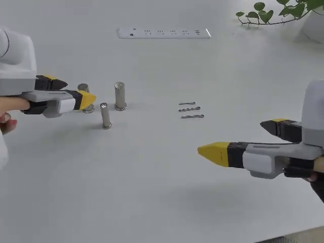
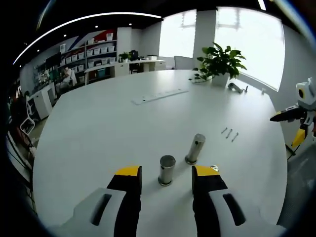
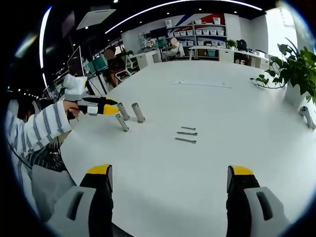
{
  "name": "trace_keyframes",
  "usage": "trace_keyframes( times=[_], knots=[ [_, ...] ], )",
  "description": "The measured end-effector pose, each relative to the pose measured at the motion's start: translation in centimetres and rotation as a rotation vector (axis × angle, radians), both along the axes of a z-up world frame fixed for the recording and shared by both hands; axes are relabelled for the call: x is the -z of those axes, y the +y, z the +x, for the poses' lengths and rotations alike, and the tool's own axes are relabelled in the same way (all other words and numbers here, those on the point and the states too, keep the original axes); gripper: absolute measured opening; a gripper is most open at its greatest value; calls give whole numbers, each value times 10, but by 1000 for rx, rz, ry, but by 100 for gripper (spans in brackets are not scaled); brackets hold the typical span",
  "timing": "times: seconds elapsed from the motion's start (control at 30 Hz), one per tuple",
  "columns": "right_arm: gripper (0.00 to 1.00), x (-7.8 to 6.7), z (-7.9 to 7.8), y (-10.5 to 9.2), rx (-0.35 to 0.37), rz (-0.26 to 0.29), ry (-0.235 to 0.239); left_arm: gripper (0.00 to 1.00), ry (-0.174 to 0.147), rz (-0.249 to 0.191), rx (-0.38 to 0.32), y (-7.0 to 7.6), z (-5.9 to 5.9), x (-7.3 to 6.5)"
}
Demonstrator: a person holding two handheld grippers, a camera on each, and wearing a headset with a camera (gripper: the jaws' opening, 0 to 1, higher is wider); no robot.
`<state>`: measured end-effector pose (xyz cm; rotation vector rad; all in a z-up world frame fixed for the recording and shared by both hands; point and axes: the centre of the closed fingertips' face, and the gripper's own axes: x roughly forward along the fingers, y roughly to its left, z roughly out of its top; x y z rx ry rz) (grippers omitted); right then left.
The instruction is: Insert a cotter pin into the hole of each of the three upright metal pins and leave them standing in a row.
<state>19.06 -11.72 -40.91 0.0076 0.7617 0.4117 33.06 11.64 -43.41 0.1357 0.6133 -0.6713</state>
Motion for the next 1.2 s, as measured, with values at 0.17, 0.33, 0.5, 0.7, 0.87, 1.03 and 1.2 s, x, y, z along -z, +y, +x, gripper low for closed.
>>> trace_keyframes(
  times=[0.17,0.33,0.5,0.7,0.87,1.03,1.2],
  knots=[
    [95,-1,1,0,-1,2,-1,33,0,25,7,-1,2,6],
    [95,0,0,0,1,4,0,26,20,16,-1,-4,4,13],
    [94,1,-1,-1,1,1,5,23,24,13,5,-5,10,20],
    [94,1,-2,-2,7,1,6,18,34,19,8,-7,19,31],
    [94,3,-4,-4,17,3,10,13,29,32,18,-8,21,38],
    [94,4,-5,-6,25,5,13,11,-15,71,48,-8,23,38],
    [94,4,-4,-5,23,5,12,10,-33,36,23,-7,25,35]
  ],
)
